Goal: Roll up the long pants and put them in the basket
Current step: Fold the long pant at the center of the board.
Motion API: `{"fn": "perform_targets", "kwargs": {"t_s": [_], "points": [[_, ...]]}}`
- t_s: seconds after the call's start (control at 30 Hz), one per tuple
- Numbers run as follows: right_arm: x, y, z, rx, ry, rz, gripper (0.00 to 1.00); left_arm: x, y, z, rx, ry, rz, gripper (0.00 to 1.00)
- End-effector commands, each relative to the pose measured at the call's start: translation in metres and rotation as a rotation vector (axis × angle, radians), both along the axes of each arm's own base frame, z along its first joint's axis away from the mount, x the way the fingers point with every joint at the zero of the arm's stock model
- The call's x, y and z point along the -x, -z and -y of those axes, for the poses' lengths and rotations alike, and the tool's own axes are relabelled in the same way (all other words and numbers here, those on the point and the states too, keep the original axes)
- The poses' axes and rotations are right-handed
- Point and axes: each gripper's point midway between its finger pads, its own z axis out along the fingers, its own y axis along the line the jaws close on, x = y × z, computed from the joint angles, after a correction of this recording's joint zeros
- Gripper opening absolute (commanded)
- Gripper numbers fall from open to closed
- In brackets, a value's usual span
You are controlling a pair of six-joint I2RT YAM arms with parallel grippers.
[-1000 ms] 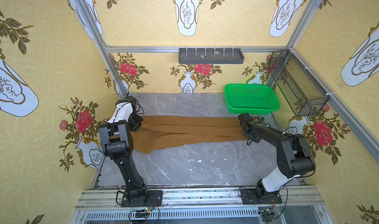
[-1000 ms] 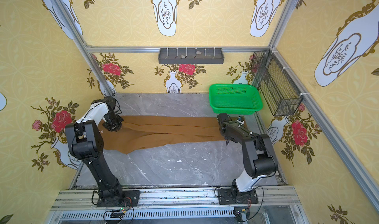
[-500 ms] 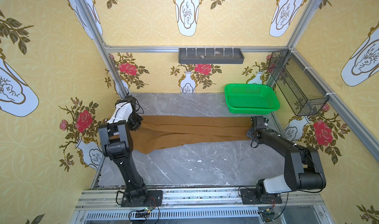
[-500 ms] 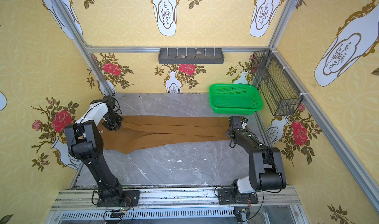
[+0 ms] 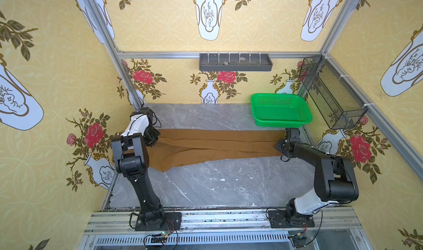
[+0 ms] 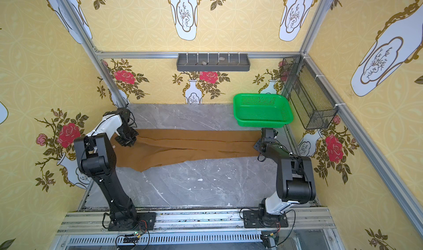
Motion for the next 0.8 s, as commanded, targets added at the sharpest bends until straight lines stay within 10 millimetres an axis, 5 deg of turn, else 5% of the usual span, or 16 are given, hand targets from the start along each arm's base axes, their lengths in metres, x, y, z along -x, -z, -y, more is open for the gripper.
{"fn": "perform_targets", "kwargs": {"t_s": [0.0,0.13,0.4,0.53,0.77], "points": [[-0.012,-0.001,-0.007,-0.040,-0.027,0.026,0.45,0.005,0.003,-0.002,-0.014,-0.002,-0.030,0.17],[-0.016,0.007,-0.010,-0.069,-0.032,0.007,0.34,0.003,0.000,-0.005,-0.027,-0.001,-0.029,0.17],[-0.026,0.016,-0.013,-0.107,-0.043,-0.016,0.26,-0.002,-0.001,-0.003,-0.011,-0.001,-0.022,0.17],[-0.026,0.021,-0.014,-0.120,-0.039,-0.032,0.00,0.000,-0.003,-0.004,-0.017,0.000,-0.026,0.17],[-0.024,0.012,-0.010,-0.093,-0.034,-0.036,0.00,0.002,-0.004,-0.003,-0.016,0.000,-0.021,0.17]]}}
